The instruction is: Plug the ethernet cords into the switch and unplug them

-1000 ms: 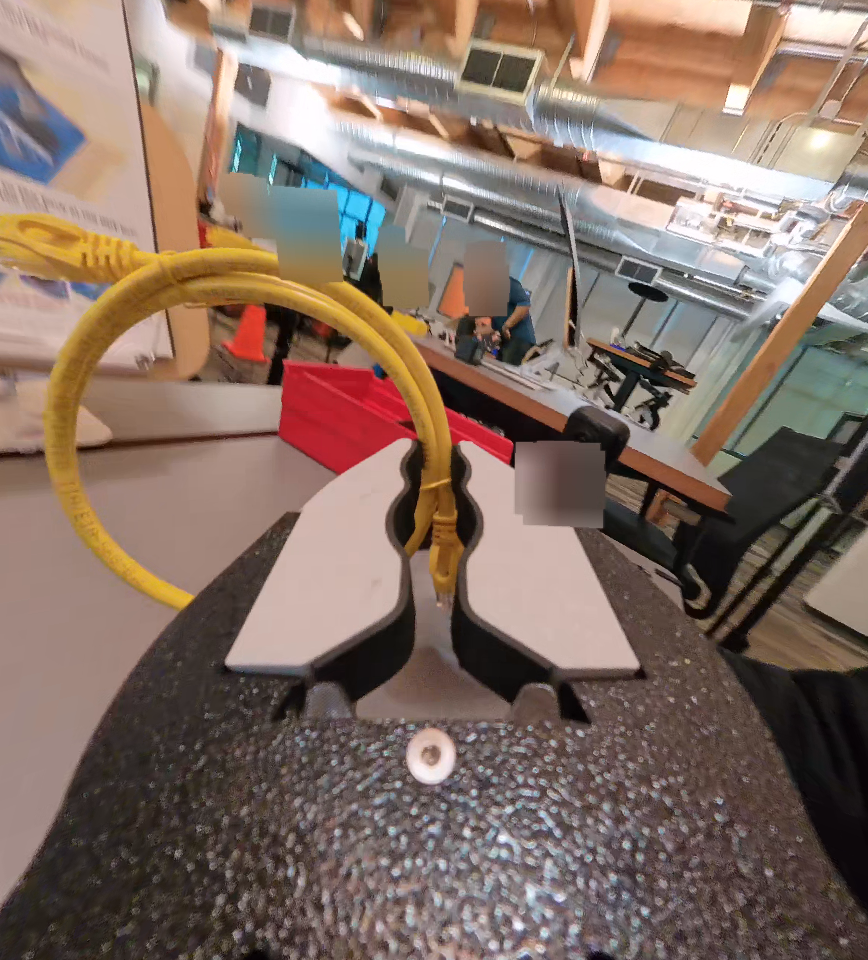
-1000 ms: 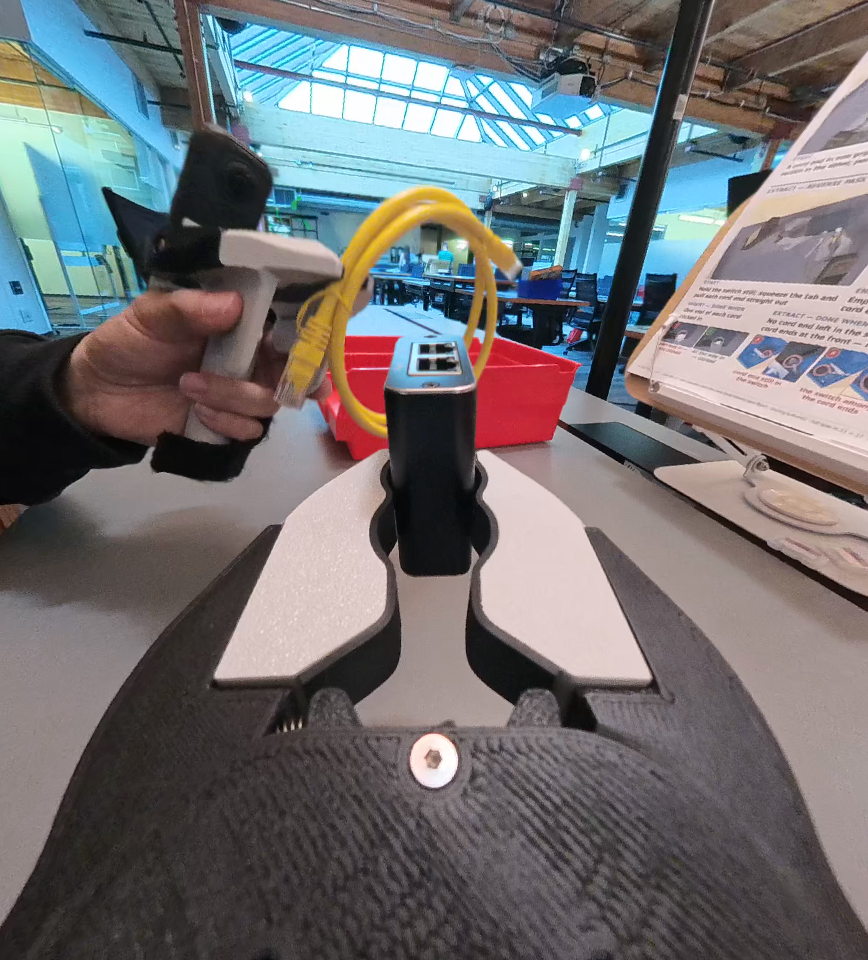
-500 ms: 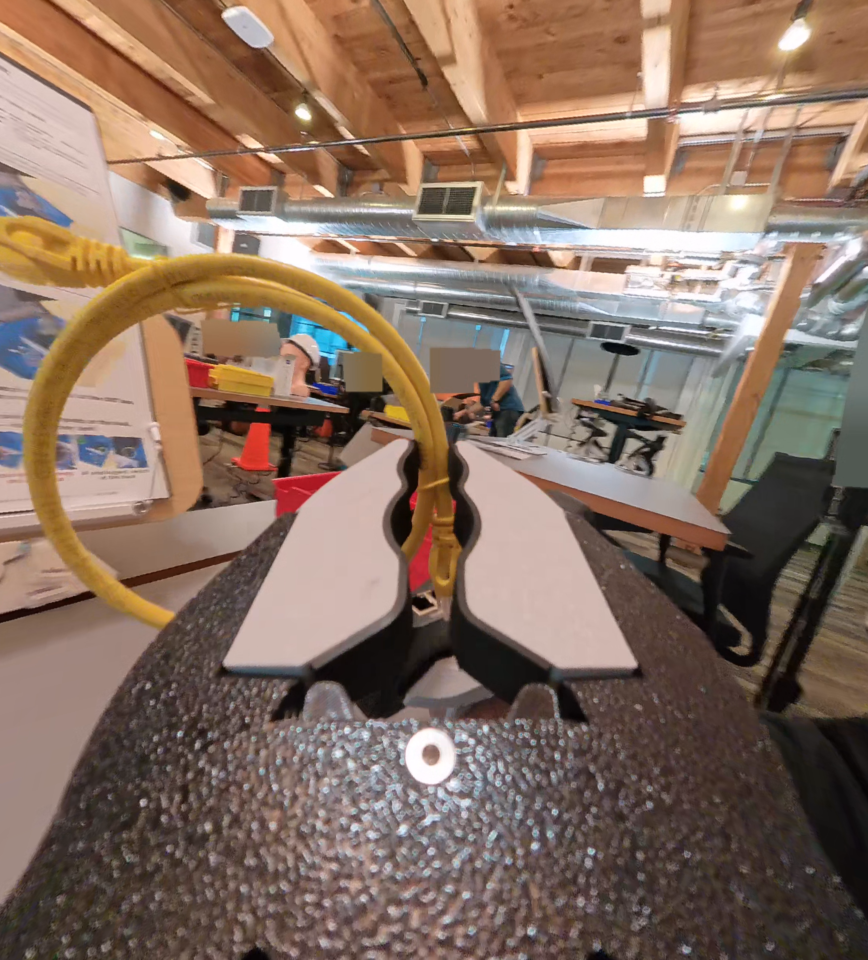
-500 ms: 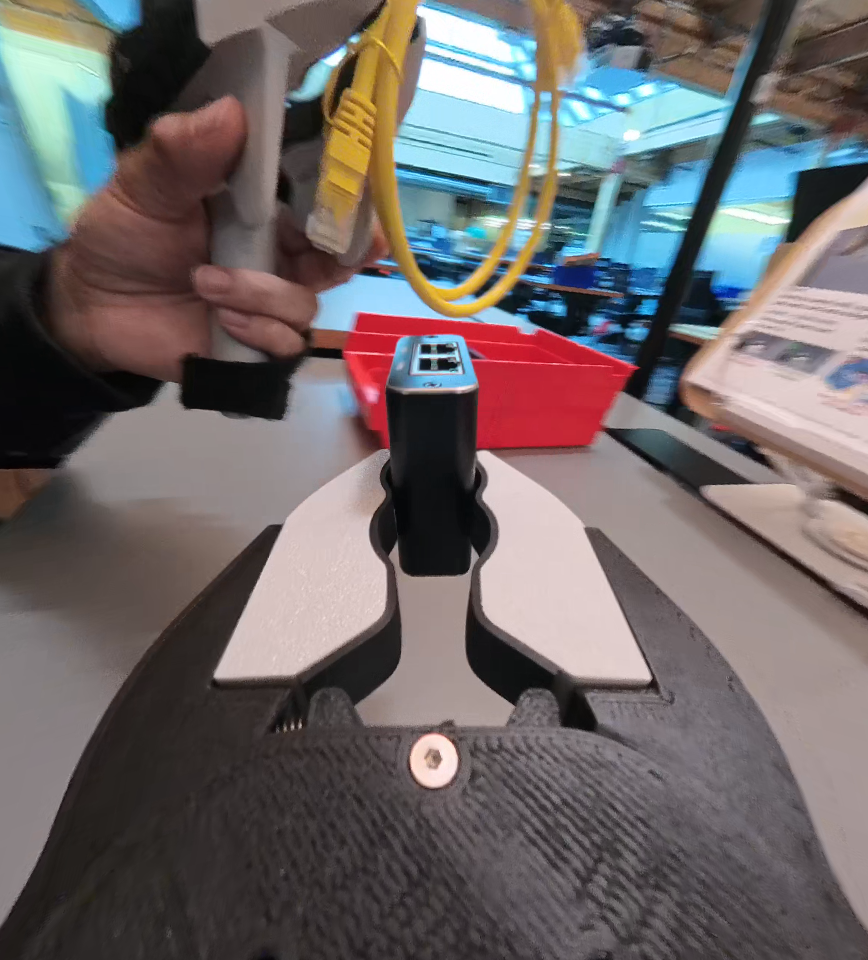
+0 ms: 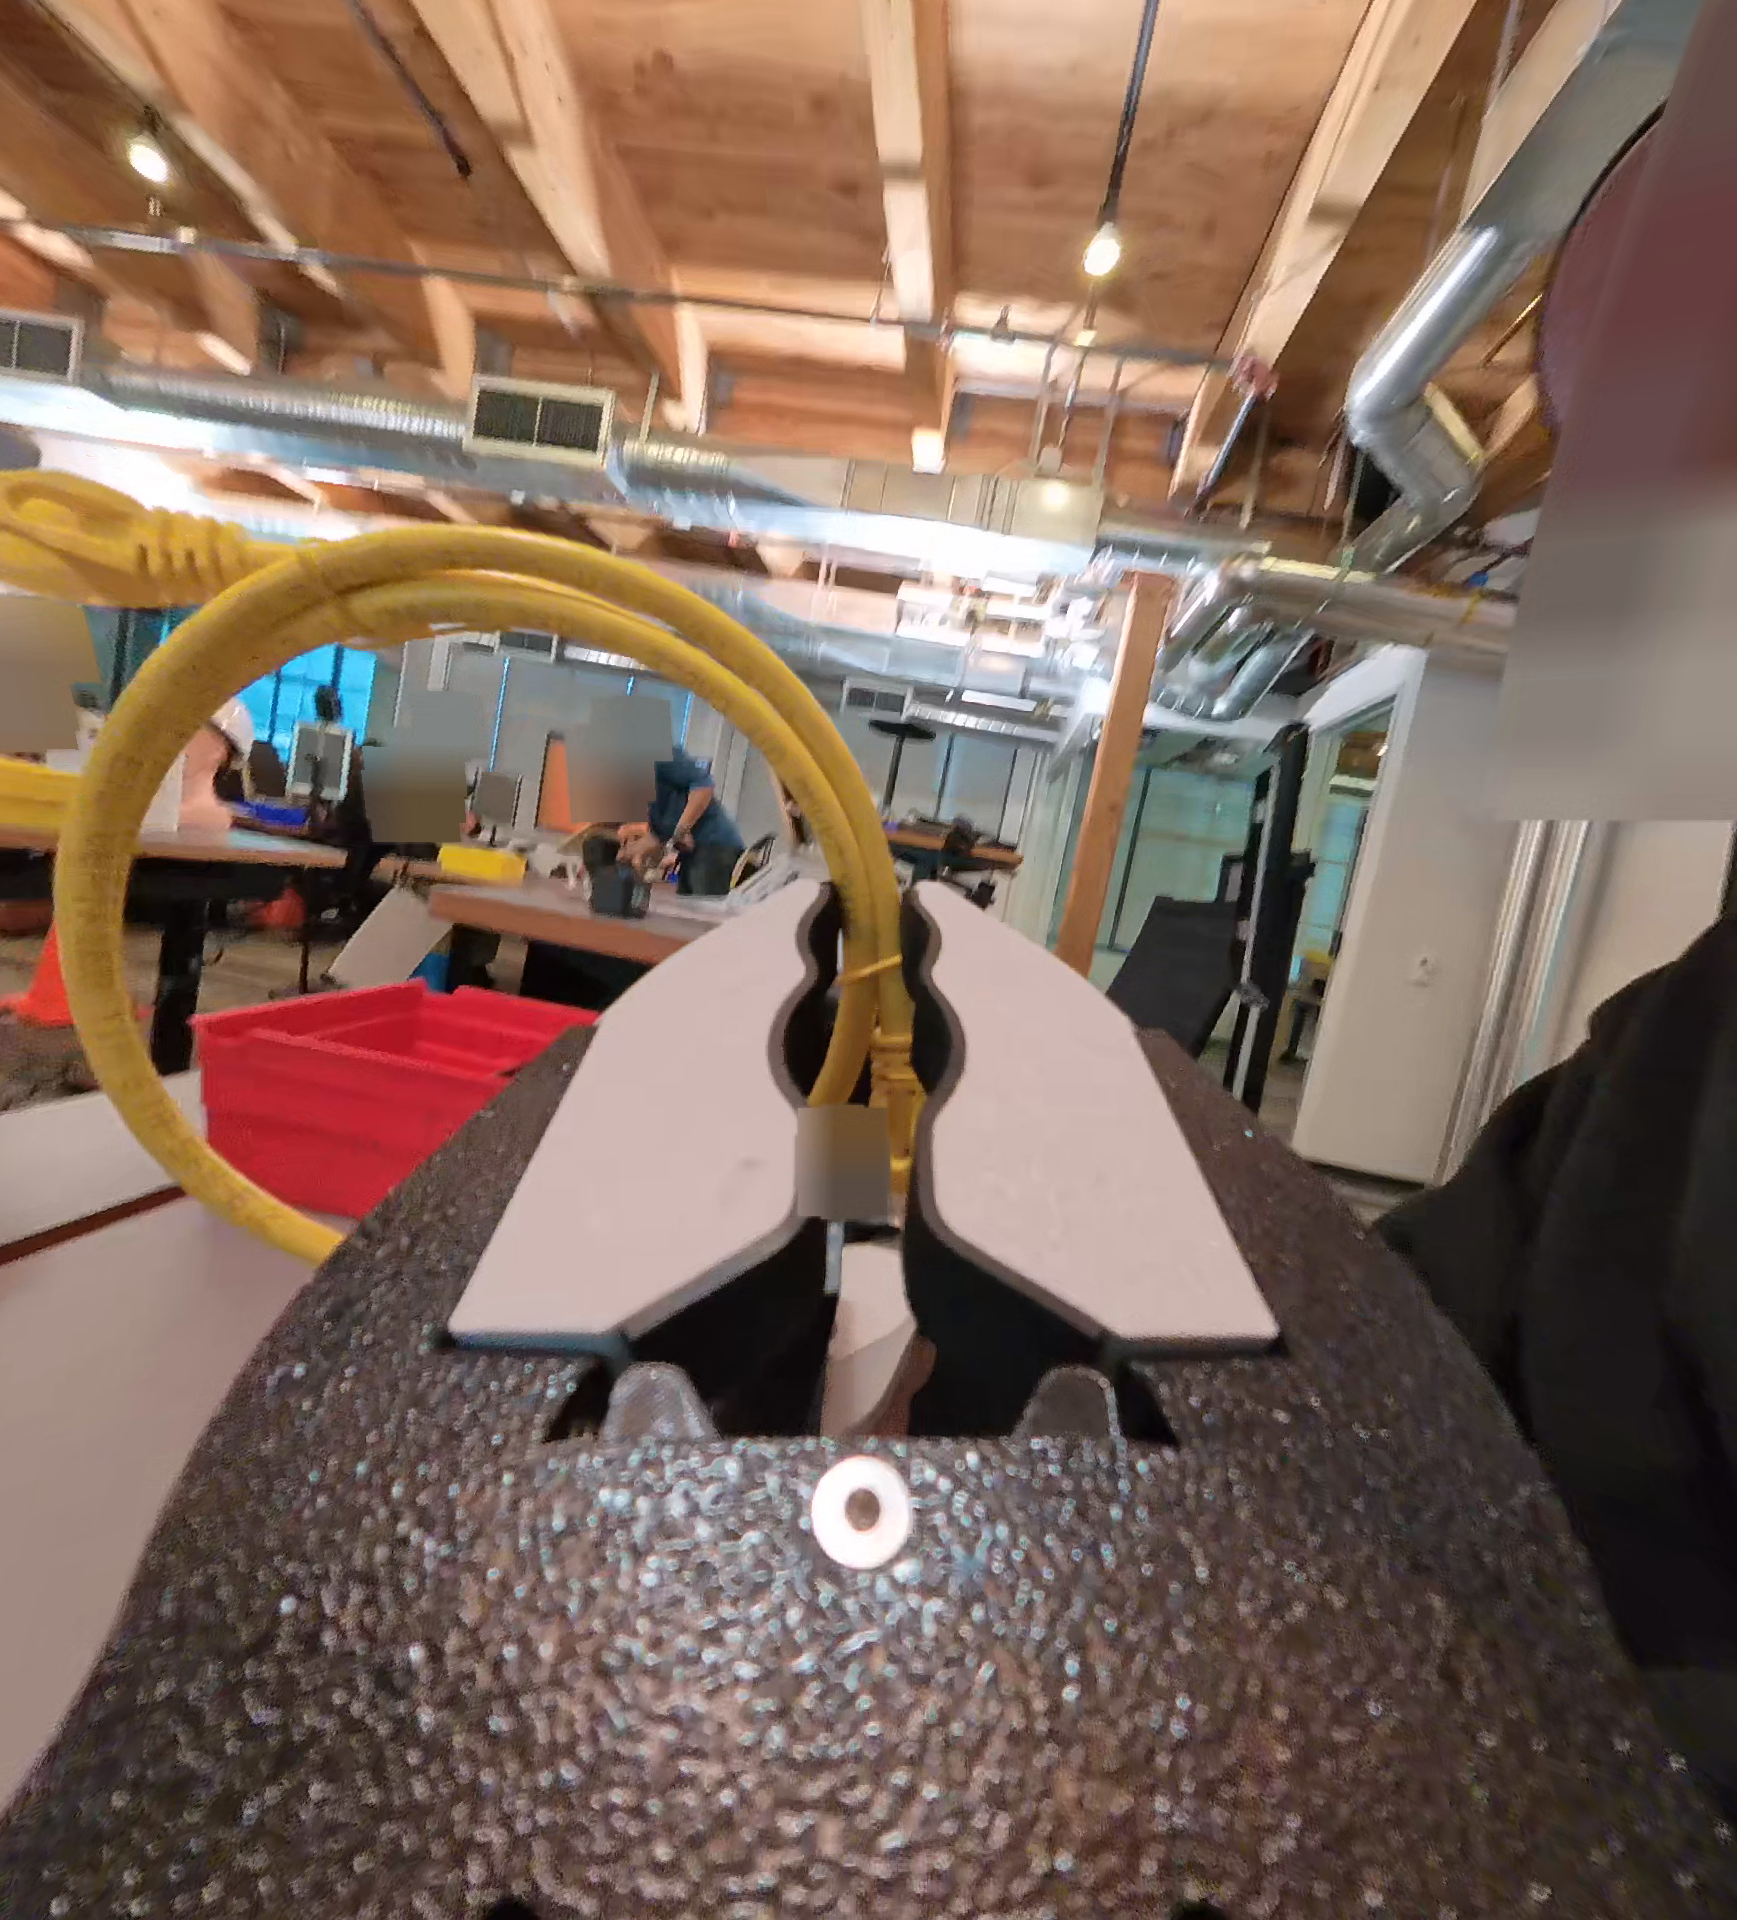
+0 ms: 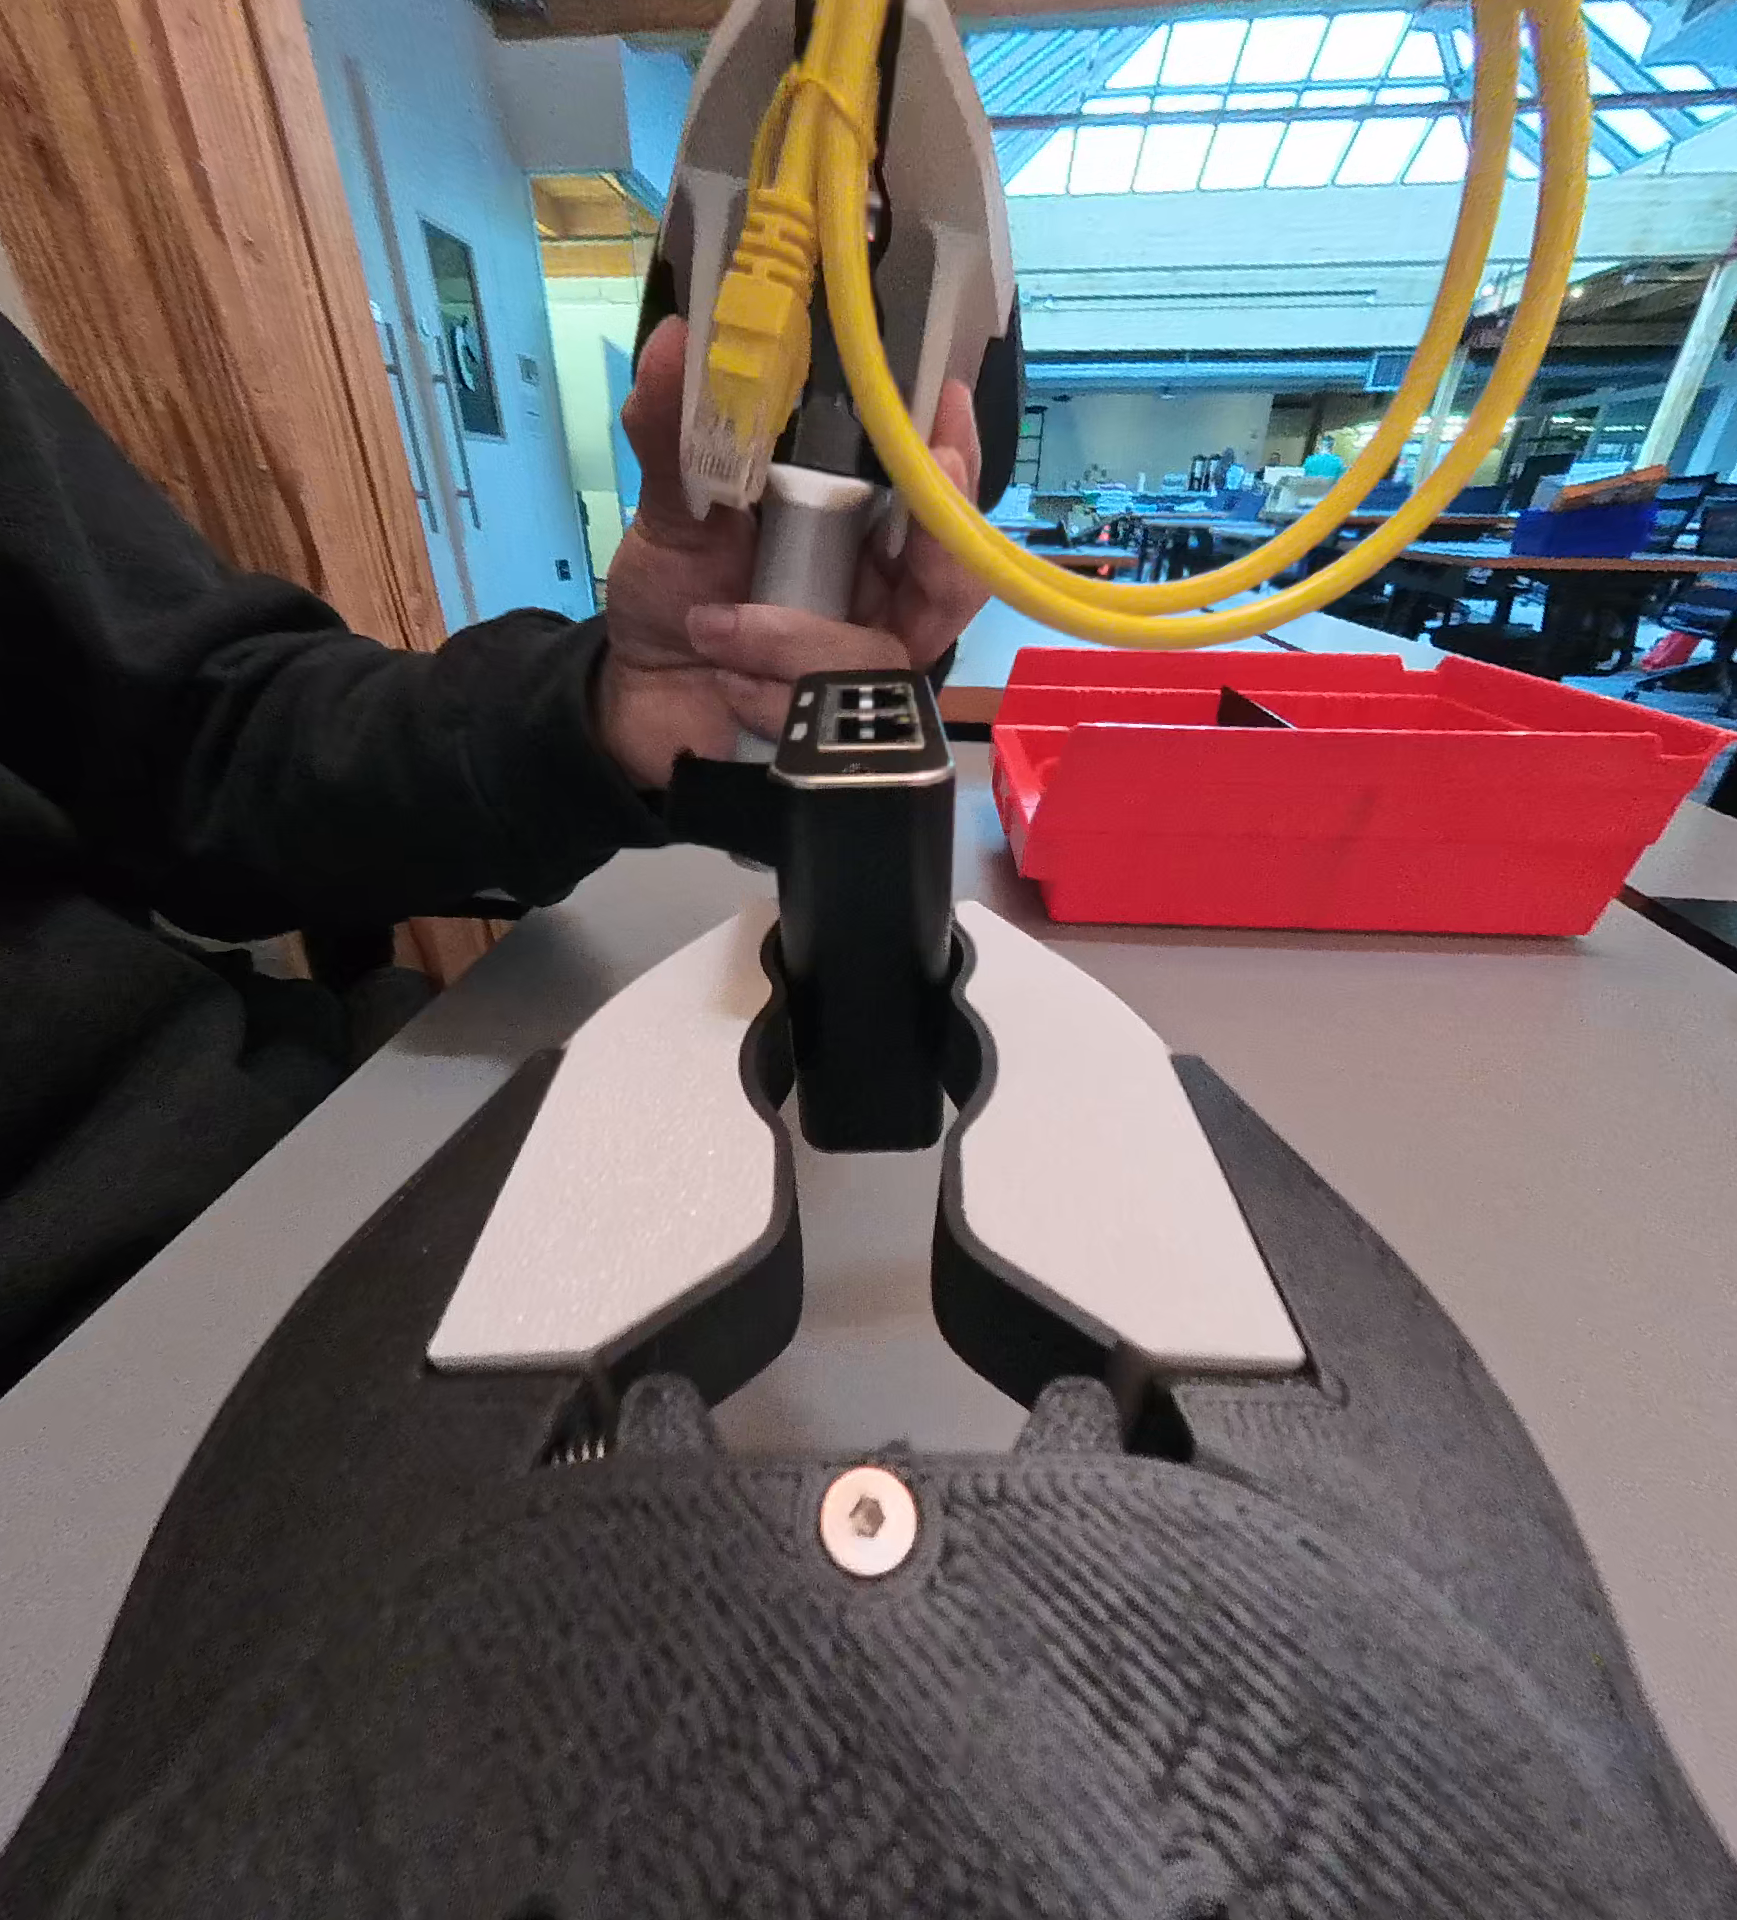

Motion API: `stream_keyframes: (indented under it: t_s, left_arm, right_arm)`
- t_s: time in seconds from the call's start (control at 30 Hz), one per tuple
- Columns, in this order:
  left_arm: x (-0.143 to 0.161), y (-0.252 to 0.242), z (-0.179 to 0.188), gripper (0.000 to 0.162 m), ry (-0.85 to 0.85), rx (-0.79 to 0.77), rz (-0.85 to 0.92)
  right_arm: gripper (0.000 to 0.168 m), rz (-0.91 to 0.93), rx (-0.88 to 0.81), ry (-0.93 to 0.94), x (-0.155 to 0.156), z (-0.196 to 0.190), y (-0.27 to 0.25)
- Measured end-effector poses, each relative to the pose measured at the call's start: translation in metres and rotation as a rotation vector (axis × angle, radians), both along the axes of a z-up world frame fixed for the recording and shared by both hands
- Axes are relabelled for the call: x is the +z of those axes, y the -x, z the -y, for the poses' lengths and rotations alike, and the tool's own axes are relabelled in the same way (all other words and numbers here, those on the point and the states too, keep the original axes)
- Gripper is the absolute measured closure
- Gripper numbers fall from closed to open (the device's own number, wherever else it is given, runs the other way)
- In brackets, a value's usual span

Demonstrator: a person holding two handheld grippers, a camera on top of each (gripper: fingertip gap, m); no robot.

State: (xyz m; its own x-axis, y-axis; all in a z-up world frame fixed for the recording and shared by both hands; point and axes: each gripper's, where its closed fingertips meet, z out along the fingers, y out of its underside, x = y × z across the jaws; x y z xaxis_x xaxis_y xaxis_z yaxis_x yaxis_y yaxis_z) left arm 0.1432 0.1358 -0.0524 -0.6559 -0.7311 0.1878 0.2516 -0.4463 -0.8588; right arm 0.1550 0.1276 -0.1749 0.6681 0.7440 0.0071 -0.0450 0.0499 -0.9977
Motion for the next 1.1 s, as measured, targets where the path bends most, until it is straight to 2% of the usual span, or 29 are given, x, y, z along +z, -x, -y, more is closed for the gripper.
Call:
stream_keyframes:
  t_s: [0.1,0.2,0.3,0.37,0.47,0.53,0.6,0.7,0.9,1.1]
  left_arm:
    - [-0.017,-0.014,-0.003,0.151,-0.08,0.071,-0.14]
    - [-0.062,-0.032,-0.014,0.151,-0.14,0.123,-0.422]
    - [-0.093,-0.035,0.0,0.151,-0.118,-0.036,-0.536]
    - [-0.096,-0.035,0.014,0.151,-0.025,-0.177,-0.541]
    - [-0.088,-0.029,0.026,0.151,0.22,-0.458,-0.513]
    - [-0.093,-0.031,0.019,0.15,0.408,-0.571,-0.562]
    - [-0.12,-0.041,0.007,0.151,0.5,-0.512,-0.706]
    - [-0.133,-0.04,-0.018,0.15,0.573,-0.4,-0.743]
    - [-0.159,-0.022,-0.05,0.145,0.434,-0.152,-0.89]
    - [-0.185,-0.013,-0.058,0.135,0.431,-0.127,-1.024]
  right_arm:
    - [0.143,0.017,-0.075,-0.004,-0.001,-0.002,-0.015]
    - [0.143,0.03,-0.224,0.008,-0.002,-0.004,-0.048]
    - [0.143,-0.031,-0.325,-0.008,0.005,0.0,-0.076]
    - [0.143,-0.103,-0.383,-0.043,0.014,0.002,-0.091]
    - [0.143,-0.177,-0.455,-0.05,0.018,0.003,-0.108]
    - [0.144,-0.178,-0.472,-0.047,0.018,0.004,-0.112]
    - [0.144,-0.163,-0.467,-0.055,0.019,0.004,-0.11]
    - [0.143,-0.14,-0.449,-0.053,0.018,0.003,-0.104]
    - [0.143,-0.116,-0.426,-0.041,0.014,0.0,-0.098]
    - [0.143,-0.112,-0.412,-0.028,0.011,-0.002,-0.094]
